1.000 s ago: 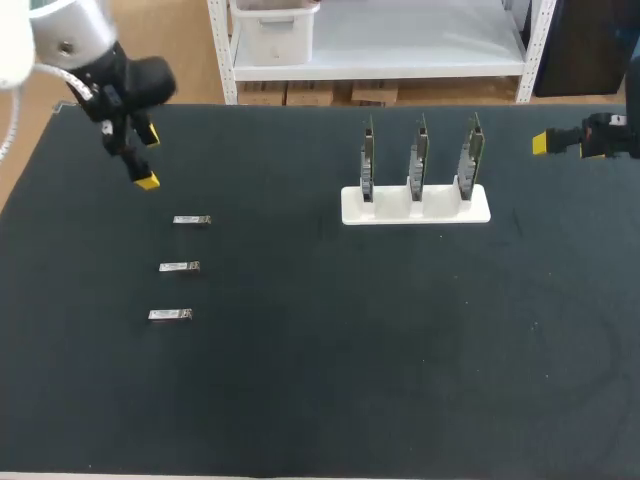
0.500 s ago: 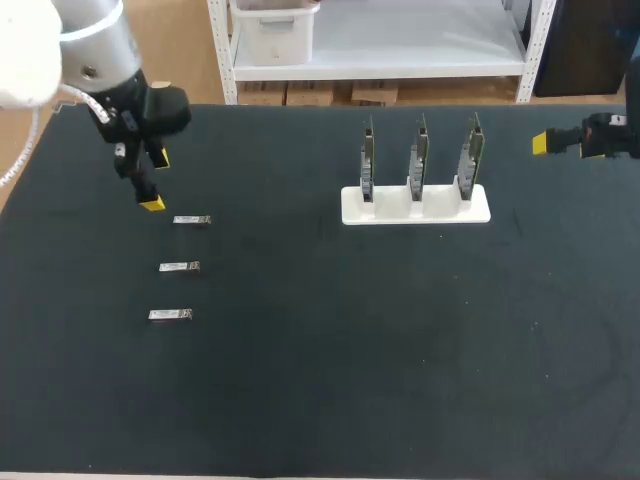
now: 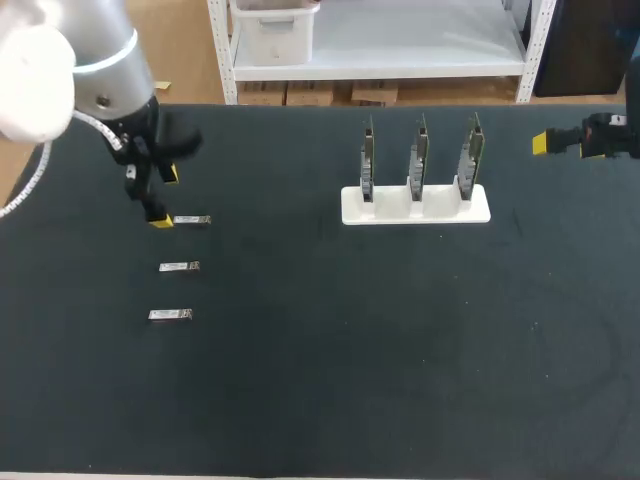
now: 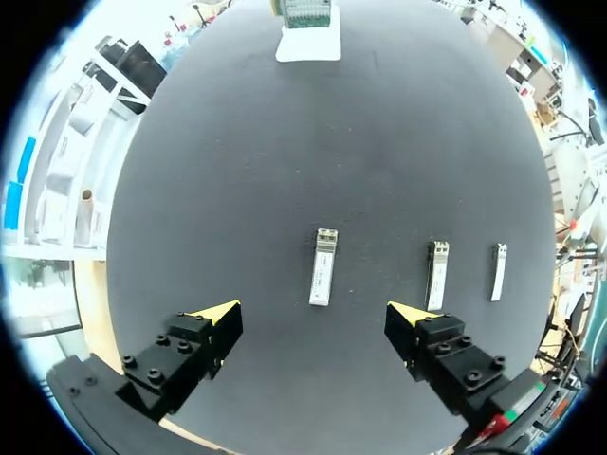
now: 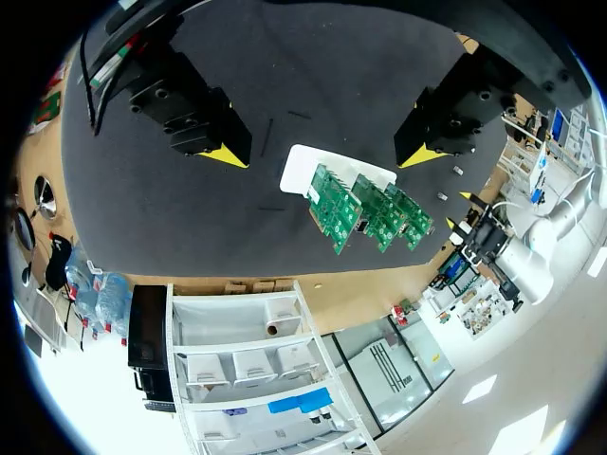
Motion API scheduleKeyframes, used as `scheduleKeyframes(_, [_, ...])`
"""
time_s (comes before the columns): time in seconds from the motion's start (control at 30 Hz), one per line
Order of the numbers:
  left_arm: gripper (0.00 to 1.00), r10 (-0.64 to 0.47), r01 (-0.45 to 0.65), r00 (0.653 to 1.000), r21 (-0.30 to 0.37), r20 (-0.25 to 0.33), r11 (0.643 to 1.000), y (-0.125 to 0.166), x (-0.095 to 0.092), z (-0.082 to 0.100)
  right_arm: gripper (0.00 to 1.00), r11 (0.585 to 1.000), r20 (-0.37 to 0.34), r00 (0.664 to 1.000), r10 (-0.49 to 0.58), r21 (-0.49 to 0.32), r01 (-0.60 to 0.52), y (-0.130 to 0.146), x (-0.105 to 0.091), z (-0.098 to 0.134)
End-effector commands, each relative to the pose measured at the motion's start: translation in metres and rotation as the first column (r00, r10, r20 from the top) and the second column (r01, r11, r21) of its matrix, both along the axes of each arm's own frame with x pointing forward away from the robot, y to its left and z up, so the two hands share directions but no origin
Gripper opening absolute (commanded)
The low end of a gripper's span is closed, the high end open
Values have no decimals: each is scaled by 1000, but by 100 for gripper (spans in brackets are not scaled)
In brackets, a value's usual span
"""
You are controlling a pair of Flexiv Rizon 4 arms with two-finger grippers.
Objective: Pick up the optical module with the left hand, and insert it into the network port with the right hand.
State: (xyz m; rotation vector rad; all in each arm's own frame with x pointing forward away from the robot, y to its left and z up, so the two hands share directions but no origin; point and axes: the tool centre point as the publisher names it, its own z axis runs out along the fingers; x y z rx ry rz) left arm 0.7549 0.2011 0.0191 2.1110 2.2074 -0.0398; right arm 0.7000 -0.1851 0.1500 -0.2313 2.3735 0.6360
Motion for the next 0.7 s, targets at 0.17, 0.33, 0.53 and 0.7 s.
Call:
scheduleKeyframes(0.17, [100,-1,2,1000,26,-4,1000,-11,-1,-12,100,1000,0,1000,0,0,0,0,0,0])
scheduleKeyframes(0.33, [100,1,-1,1000,39,-17,999,-11,-4,-20,100,1000,0,1000,0,0,0,0,0,0])
scheduleKeyframes(0.53, [100,21,-20,1000,68,-9,997,-8,-1,-27,100,1000,0,1000,0,0,0,0,0,0])
scheduleKeyframes(0.7, [100,55,-53,998,67,-28,996,-7,0,-30,100,1000,0,1000,0,0,0,0,0,0])
